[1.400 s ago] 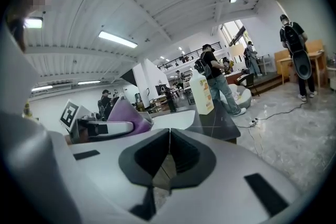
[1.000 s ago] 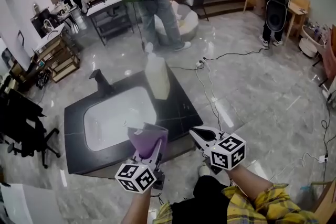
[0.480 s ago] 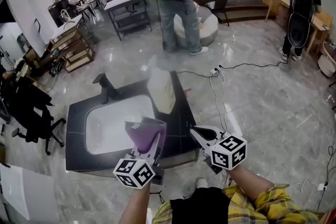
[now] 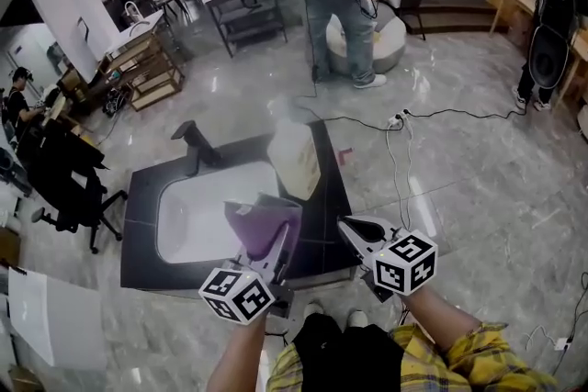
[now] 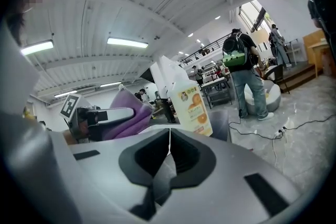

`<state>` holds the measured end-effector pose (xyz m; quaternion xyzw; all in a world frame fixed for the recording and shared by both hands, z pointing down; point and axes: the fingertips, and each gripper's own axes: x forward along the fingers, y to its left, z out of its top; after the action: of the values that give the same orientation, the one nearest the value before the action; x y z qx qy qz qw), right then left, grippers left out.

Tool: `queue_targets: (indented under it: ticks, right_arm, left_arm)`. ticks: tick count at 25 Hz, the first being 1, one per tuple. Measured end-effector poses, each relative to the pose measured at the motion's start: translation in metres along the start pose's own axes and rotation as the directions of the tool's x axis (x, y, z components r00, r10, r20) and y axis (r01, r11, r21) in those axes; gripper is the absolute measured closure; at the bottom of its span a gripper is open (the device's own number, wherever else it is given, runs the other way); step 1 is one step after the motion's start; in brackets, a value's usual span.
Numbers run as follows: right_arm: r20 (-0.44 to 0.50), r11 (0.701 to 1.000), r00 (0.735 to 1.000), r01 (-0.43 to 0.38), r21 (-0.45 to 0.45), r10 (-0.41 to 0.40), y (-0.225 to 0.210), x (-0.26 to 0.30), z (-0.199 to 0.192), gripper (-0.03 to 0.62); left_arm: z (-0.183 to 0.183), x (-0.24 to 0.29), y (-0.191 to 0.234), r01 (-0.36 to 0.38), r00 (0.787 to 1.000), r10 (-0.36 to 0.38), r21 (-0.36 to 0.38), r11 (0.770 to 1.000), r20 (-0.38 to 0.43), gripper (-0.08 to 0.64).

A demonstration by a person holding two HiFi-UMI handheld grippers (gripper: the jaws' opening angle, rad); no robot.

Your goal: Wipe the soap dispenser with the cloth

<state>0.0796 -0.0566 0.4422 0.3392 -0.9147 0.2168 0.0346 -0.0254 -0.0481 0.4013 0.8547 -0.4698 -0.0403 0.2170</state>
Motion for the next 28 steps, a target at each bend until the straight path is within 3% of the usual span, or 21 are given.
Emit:
queue_targets:
  ticks: [4,10,17,20,24,28]
  right_arm:
    - [-0.003,1.0,1.0,-0.001,-0.008,0.001,0.001,0.015,0.002,0.586]
    - [0.008,0.998,0.998,0.058,-0.038,-0.058,-0.009,0.028,0.021,0.586]
    - [0.043,0.99,0.992,0.124,-0.06,-0.122,-0.017,0.058,0.046,0.586]
    - [0.05,0.986,0.987,0.155,-0.063,-0.152,-0.022,0.074,0.051,0.586]
    - [0.059,0.979,0.98,0.192,-0.063,-0.189,-0.027,0.092,0.056,0.586]
    - [0.068,0.978,0.979,0.198,-0.073,-0.193,-0.029,0.102,0.059,0.586]
  left_arm:
    - [0.021,0.01,0.01,0.034,0.999,-0.034,0.021,0.999,0.018,0.504]
    - [0.055,0.032,0.025,0.103,0.993,-0.105,0.027,0.994,0.05,0.504]
    - [0.079,0.054,0.044,0.214,0.976,-0.215,0.034,0.976,0.023,0.503]
    - [0.086,0.06,0.051,0.288,0.958,-0.288,0.01,0.958,0.011,0.504]
    - [0.09,0.066,0.053,0.404,0.914,-0.405,-0.036,0.914,-0.028,0.504]
    - [0.088,0.074,0.062,0.43,0.898,-0.435,-0.072,0.9,-0.071,0.505]
